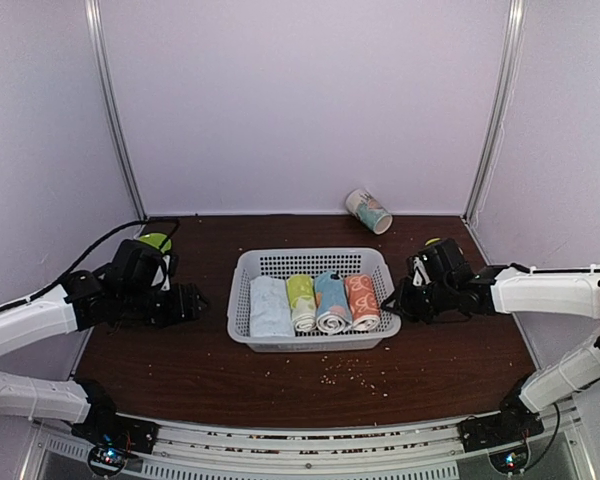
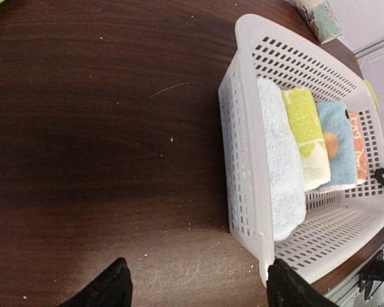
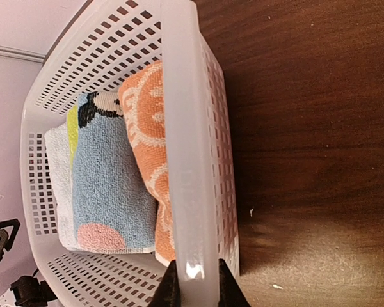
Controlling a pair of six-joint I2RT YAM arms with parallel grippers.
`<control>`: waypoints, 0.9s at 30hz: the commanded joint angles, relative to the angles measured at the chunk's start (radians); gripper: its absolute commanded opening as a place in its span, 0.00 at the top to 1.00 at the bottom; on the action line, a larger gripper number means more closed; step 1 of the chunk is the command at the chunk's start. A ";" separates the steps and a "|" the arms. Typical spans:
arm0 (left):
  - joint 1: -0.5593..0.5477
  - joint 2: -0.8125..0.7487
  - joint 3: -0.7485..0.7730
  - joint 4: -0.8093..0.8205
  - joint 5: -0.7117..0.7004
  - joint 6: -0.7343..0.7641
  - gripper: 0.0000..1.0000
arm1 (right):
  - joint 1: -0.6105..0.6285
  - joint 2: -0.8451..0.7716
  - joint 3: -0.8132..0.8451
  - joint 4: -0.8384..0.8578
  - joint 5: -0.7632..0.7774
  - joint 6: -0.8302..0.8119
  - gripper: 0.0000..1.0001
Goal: Roll the towels
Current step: Move the bin to the center of the board.
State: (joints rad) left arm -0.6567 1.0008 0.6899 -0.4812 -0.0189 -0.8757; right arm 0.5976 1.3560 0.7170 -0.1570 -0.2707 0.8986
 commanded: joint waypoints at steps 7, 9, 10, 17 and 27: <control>-0.006 -0.006 -0.003 -0.013 -0.035 -0.007 0.26 | -0.004 0.180 0.186 0.014 0.101 -0.019 0.96; -0.006 -0.001 -0.002 -0.013 -0.041 -0.004 0.26 | -0.004 0.223 0.233 0.016 0.119 -0.021 0.97; -0.006 0.001 -0.002 -0.013 -0.043 -0.003 0.26 | -0.004 0.250 0.255 0.015 0.129 -0.021 0.97; -0.006 -0.002 0.027 -0.024 -0.081 0.038 0.26 | -0.011 0.414 0.432 -0.009 0.158 -0.037 0.95; -0.005 -0.032 0.136 -0.054 -0.222 0.196 0.23 | -0.012 0.194 0.459 -0.168 0.165 -0.261 0.18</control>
State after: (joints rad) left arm -0.6567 0.9974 0.7536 -0.5484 -0.1478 -0.7822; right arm 0.5900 1.7084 1.1580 -0.2153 -0.1730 0.7673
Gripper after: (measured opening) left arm 0.759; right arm 0.753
